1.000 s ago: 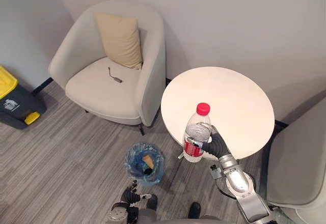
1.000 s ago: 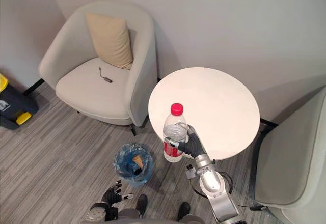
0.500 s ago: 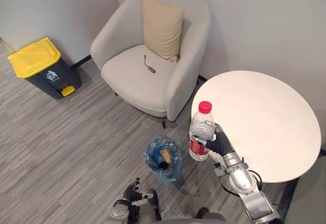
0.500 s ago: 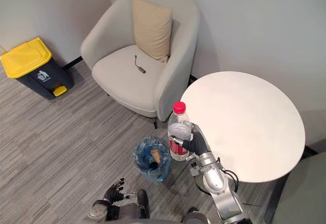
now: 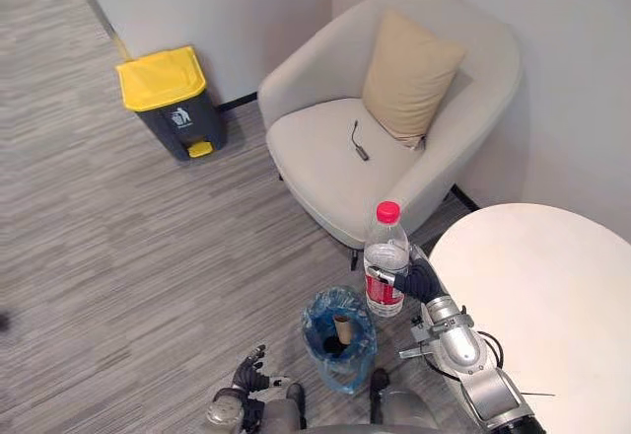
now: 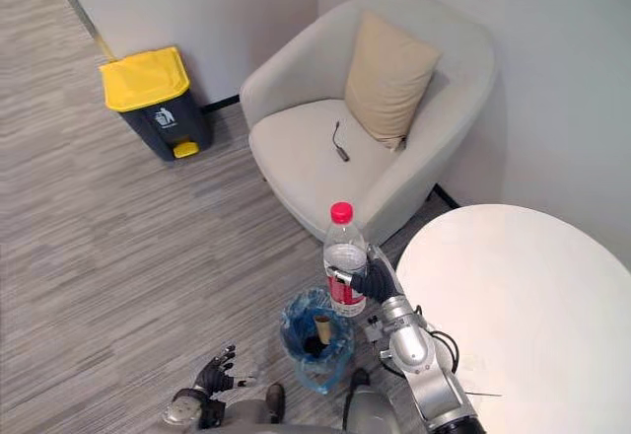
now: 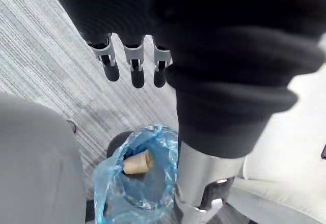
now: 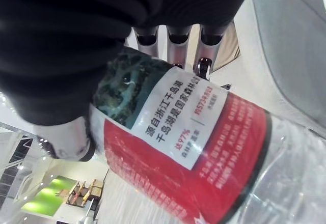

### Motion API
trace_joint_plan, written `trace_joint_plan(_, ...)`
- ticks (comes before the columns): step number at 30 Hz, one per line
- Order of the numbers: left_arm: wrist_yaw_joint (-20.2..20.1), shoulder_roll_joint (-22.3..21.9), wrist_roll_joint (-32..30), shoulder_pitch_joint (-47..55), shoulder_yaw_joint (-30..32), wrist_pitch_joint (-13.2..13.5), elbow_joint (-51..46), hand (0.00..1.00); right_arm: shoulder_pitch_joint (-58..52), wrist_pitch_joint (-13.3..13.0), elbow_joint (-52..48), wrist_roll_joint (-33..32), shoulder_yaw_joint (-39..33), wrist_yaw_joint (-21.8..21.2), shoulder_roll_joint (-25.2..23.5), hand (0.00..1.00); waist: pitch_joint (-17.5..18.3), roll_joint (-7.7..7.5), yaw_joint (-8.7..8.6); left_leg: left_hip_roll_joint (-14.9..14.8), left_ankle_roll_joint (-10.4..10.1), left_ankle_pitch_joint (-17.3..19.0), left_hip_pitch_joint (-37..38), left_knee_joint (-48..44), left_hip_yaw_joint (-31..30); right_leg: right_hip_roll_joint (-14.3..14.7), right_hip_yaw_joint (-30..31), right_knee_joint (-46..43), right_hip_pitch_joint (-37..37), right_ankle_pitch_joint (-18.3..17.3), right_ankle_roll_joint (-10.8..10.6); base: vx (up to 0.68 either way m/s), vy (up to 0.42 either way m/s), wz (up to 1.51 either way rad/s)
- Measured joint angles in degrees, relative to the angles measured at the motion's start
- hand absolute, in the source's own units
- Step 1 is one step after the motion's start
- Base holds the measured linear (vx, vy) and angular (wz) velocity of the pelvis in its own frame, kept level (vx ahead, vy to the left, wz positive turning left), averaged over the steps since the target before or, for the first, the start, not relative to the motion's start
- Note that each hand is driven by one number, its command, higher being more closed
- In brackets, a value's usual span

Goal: Gather rubbish on tea table into small bin, then transfer packed bag to large trash can.

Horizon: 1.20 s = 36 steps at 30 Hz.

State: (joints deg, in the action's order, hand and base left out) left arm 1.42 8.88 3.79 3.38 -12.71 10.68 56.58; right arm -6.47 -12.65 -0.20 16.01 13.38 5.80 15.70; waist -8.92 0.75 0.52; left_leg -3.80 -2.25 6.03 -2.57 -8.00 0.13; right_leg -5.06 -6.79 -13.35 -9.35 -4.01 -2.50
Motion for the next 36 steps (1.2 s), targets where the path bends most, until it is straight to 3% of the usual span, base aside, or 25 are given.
trace_joint_plan(8, -0.09, -0.39, -0.01, 0.37, 2.14, -0.07, 0.22, 0.0, -2.87, -0.01, 1.17, 0.09, -1.63, -0.64, 0.18, 1.0, -0.16, -0.79, 0.04, -1.02, -0.9, -0.47, 2.43, 1.61, -1.8, 1.1, -2.82, 4.9, 5.49, 1.15, 0.02, 0.03, -0.026, 0.17)
trace_joint_plan(12, -0.06, 0.05, 0.02, 0.34, 2.23, -0.04, 0.16, 0.0, -1.56, -0.23, 4.34, -2.07, 1.67, -2.44, -0.55, 1.0, -0.72, -0.9, 0.38, -0.25, -1.07, -0.57, 0.13, 0.05, -3.18, 0.73, -3.86, 4.8, 5.08, 1.53, -0.22, -0.1, 0.015, 0.19)
trace_joint_plan(17, -0.01, 1.44, 0.2, -3.92, 3.04, 0.52, 0.13, 0.0, 6.77, -0.28, 7.62, -6.48, 6.71, -3.65, 0.03, 1.0, -7.31, -1.09, 0.71, 0.94, -1.28, 0.02, -8.79, -6.94, -4.35, -0.95, -4.27, -3.25, -3.35, -0.04, 0.12, -0.21, -0.003, 0.15)
trace_joint_plan(20, 0.24, 1.78, 0.97, -7.45, 3.48, 0.55, 0.11, 0.0, 13.57, -0.07, 10.69, -7.48, 9.62, -3.65, 1.74, 1.0, -11.24, -0.18, 1.7, 1.96, -1.21, 0.6, -15.92, -11.37, -4.65, -2.33, -4.28, -9.17, -10.87, -1.15, 0.38, -0.25, 0.017, 0.11)
trace_joint_plan(29, 2.6, 2.46, 2.9, -10.7, 3.8, 0.8, -4.22, 0.0, 24.11, 0.47, 13.07, -7.58, 11.84, -1.88, 2.73, 1.0, -15.47, 1.02, 2.76, 1.95, -1.01, 0.73, -29.82, -20.06, -3.85, -4.89, -4.73, -18.49, -24.61, -2.61, 0.97, -0.09, 0.0, 0.09)
trace_joint_plan(31, 2.8, 1.63, 3.38, -12.41, 4.32, 0.87, -5.5, 0.0, 26.15, 0.68, 13.09, -7.53, 11.79, -0.53, 2.67, 1.0, -15.48, 1.03, 3.53, 1.74, -0.88, 1.51, -34.62, -23.16, -3.43, -5.26, -4.77, -21.2, -28.94, -3.12, 1.36, -0.08, 0.015, 0.1)
trace_joint_plan(36, 3.87, -1.16, 4.13, -16.42, 6.05, 1.12, -8.89, 0.0, 34.56, 0.86, 15.27, -7.28, 10.2, 2.96, 1.75, 1.0, -16.7, 1.05, 3.47, -0.52, -0.08, 2.92, -45.39, -30.21, 0.46, -6.58, -4.68, -27.61, -38.72, -4.62, 1.36, -0.07, 0.001, 0.11)
